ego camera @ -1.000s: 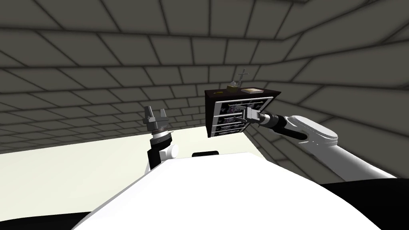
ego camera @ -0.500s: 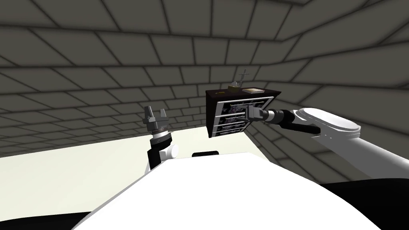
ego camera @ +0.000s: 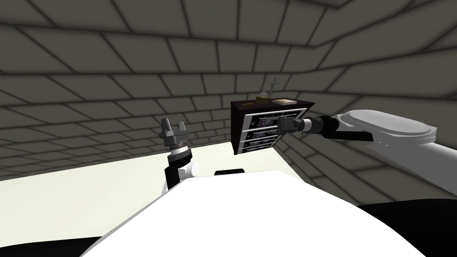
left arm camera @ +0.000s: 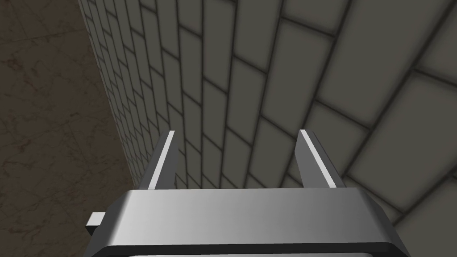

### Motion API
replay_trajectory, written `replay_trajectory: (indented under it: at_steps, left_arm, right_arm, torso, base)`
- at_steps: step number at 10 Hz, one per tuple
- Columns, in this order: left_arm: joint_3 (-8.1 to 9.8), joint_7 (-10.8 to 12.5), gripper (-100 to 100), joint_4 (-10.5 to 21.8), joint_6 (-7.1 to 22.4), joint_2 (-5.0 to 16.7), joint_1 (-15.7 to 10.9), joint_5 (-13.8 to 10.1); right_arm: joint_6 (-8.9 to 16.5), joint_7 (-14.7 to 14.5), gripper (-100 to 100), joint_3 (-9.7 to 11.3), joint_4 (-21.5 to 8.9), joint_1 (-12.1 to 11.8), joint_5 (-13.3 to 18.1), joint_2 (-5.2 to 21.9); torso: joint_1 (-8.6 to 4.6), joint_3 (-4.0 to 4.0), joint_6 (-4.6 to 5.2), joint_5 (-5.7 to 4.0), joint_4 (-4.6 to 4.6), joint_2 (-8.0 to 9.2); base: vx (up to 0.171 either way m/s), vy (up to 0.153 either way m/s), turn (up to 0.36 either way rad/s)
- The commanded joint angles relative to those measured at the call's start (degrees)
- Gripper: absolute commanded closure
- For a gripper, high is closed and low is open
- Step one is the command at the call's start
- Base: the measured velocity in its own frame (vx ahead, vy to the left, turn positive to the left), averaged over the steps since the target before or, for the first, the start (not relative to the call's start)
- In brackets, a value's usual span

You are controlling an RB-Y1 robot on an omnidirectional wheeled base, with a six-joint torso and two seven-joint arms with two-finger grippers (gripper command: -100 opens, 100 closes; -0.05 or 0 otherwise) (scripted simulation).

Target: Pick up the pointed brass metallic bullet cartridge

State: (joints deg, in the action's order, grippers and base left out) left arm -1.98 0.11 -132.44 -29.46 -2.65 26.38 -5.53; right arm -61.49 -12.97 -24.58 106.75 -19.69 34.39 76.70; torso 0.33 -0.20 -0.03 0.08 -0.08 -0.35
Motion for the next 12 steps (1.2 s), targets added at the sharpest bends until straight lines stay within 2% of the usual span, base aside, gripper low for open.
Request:
replay_trajectory:
  at_steps: [1,2,3,4,6,7,8,9,10,11,12]
  left_arm:
    - [0.0,0.0,0,0.0,0.0,0.0,0.0,0.0]
    - [0.0,0.0,0,0.0,0.0,0.0,0.0,0.0]
    - [0.0,0.0,0,0.0,0.0,0.0,0.0,0.0]
    - [0.0,0.0,0,0.0,0.0,0.0,0.0,0.0]
    - [0.0,0.0,0,0.0,0.0,0.0,0.0,0.0]
    - [0.0,0.0,0,0.0,0.0,0.0,0.0,0.0]
    - [0.0,0.0,0,0.0,0.0,0.0,0.0,0.0]
    - [0.0,0.0,0,0.0,0.0,0.0,0.0,0.0]
    - [0.0,0.0,0,0.0,0.0,0.0,0.01,0.0]
    - [0.0,0.0,0,0.0,0.0,0.0,0.0,0.0]
    - [0.0,0.0,0,0.0,0.0,0.0,0.01,0.0]
  right_arm:
    - [-0.43,-0.08,-100,-0.28,-0.43,-0.05,0.23,1.85]
    - [-1.99,-0.25,-100,-1.82,-2.49,-0.41,2.0,4.06]
    - [-1.99,-0.25,-100,-1.82,-2.49,-0.41,2.0,5.87]
    - [-3.5,-0.35,-100,-3.32,-4.59,-0.88,3.75,7.7]
    - [-3.5,-0.35,-100,-3.32,-4.59,-0.88,3.75,9.83]
    - [-4.95,-0.39,-100,-4.76,-6.7,-1.44,5.46,12.16]
    - [-4.95,-0.39,-100,-4.76,-6.7,-1.44,5.46,13.7]
    - [-6.34,-0.38,-100,-6.14,-8.83,-2.09,7.11,15.58]
    - [-6.34,-0.38,-100,-6.14,-8.83,-2.09,7.11,17.4]
    - [-7.66,-0.32,-100,-7.45,-10.94,-2.83,8.71,19.18]
    - [-7.66,-0.32,-100,-7.45,-10.94,-2.83,8.71,20.6]
  torso:
    - [0.0,0.0,0.0,0.0,0.0,0.0]
    - [-0.11,0.05,0.0,-0.02,0.02,0.09]
    - [-0.05,0.04,0.02,-0.02,0.02,0.06]
    - [-0.06,0.02,0.0,-0.01,0.01,0.03]
    - [0.03,-0.09,-0.01,0.01,-0.04,-0.15]
    - [-0.16,-0.01,-0.01,-0.04,-0.01,0.0]
    - [-0.1,0.0,0.01,-0.04,0.0,-0.01]
    - [-0.08,-0.02,0.0,-0.02,-0.01,-0.03]
    - [-0.04,-0.11,0.01,-0.02,-0.04,-0.2]
    - [-0.08,-0.13,-0.01,-0.02,-0.06,-0.22]
    - [0.02,-0.18,0.0,-0.01,-0.07,-0.31]
  base:
    - [0.032,0.053,0.0]
    - [0.052,0.079,-0.048]
    - [0.064,0.075,-0.044]
    - [0.115,0.11,-0.049]
    - [0.075,0.066,-0.018]
    - [0.062,0.067,-0.033]
    - [0.078,0.071,-0.044]
    - [0.132,0.084,-0.055]
    - [0.124,0.067,-0.034]
    - [0.149,0.1,-0.037]
    - [0.123,0.087,-0.033]
